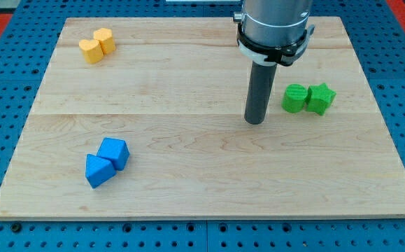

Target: Push the green star horizontal to the yellow hexagon

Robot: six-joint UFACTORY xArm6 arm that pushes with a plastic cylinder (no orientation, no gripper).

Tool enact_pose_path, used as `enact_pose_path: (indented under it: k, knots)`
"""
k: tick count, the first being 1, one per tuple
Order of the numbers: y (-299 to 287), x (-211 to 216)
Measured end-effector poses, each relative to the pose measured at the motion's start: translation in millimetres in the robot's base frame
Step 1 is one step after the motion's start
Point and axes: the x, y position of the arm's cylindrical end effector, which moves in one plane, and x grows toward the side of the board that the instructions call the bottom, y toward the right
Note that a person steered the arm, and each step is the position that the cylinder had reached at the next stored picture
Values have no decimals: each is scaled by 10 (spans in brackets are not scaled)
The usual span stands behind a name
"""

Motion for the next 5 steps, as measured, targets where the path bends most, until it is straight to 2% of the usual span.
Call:
enact_pose_path:
  k: [1, 2, 4, 5]
  knots:
    - [-25, 3]
    - [130, 214]
    - [2008, 154]
    - [1571, -255]
